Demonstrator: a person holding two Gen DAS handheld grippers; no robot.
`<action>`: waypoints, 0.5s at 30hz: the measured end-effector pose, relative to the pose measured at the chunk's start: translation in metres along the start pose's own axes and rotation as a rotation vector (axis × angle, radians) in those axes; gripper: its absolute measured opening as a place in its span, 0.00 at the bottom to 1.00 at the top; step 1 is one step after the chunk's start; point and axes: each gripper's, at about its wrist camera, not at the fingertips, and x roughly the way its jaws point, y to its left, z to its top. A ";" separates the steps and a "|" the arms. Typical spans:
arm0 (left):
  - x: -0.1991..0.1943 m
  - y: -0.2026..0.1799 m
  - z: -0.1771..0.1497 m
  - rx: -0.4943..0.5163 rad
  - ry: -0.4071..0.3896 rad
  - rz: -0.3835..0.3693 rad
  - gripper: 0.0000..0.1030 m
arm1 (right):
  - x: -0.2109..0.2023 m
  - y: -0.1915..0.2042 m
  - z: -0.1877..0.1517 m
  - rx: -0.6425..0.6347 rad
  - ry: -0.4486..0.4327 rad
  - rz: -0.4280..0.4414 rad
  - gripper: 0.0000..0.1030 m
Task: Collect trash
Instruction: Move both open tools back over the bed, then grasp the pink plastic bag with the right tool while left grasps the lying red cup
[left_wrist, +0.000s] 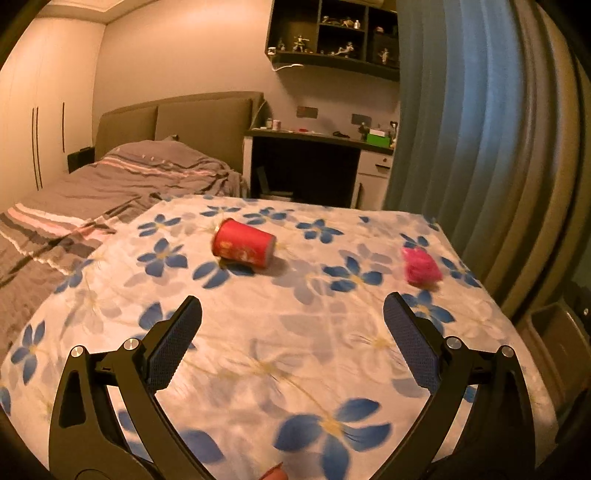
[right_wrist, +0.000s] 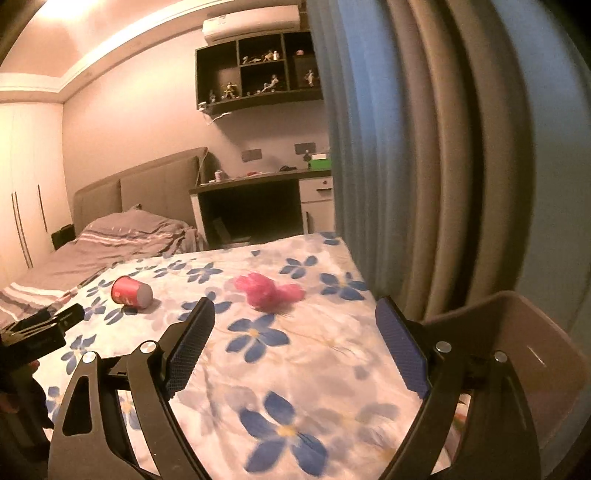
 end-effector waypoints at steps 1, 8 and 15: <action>0.003 0.004 0.002 0.000 -0.003 0.001 0.94 | 0.008 0.006 0.002 -0.009 0.004 0.004 0.83; 0.042 0.037 0.017 -0.003 0.001 0.014 0.94 | 0.079 0.035 0.007 -0.061 0.066 -0.010 0.83; 0.085 0.055 0.029 -0.013 0.008 -0.038 0.94 | 0.162 0.052 0.002 -0.086 0.162 -0.036 0.83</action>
